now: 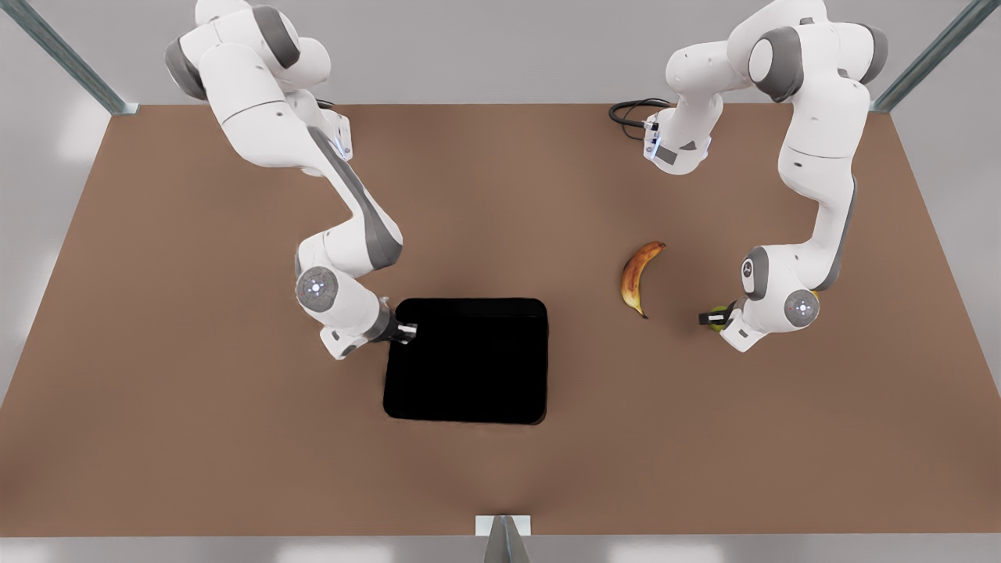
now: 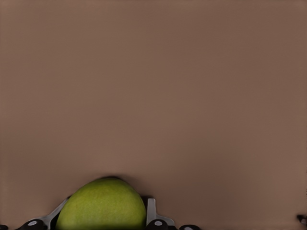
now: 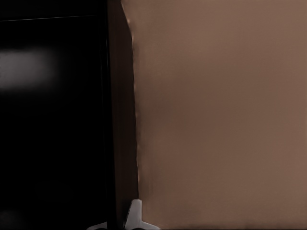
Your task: Place the storage box in the middle with the right arm, and place the apple in the storage box with the left arm
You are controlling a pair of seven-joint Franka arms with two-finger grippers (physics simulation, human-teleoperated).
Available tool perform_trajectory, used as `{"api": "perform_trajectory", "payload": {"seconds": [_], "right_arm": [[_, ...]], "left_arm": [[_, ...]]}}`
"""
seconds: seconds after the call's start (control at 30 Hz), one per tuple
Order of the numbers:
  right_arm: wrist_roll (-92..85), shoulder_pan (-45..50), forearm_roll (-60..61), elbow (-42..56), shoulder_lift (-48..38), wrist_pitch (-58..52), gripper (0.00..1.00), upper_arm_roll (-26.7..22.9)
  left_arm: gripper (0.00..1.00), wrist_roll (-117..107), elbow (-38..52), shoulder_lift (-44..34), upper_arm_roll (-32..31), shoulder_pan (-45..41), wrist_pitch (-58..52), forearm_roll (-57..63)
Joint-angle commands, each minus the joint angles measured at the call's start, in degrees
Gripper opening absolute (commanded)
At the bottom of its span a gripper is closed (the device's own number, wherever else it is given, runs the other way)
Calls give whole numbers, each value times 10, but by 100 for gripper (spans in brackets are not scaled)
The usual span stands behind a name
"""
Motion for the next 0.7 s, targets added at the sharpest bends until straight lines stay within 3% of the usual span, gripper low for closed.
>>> {"api": "perform_trajectory", "payload": {"seconds": [0.0, 0.3, 0.33, 0.37, 0.4, 0.53, 0.67], "right_arm": [[4, 4, -1, 5, 3, 0, 21, 0], [12, 69, -18, 6, 28, 0, 21, 0], [12, 69, -18, 5, 29, 3, 26, 0], [13, 71, -19, 5, 34, 5, 86, 0], [13, 72, -19, 4, 35, 5, 100, 0], [22, 54, -18, 3, 16, -4, 100, 0], [-36, -99, -17, 10, -89, -163, 100, 0]], "left_arm": [[76, 0, 0, 0, 0, 0, 0, 0], [76, 0, 0, -1, -1, 0, -1, 0], [76, -1, 0, -3, 0, 0, -2, 0], [76, -1, 0, -4, -1, -1, -4, 0], [76, -3, 0, -7, -1, -1, -6, -1], [76, -7, 1, -12, -1, -4, -7, 0], [76, -13, 10, -21, -2, -9, -9, -1]]}}
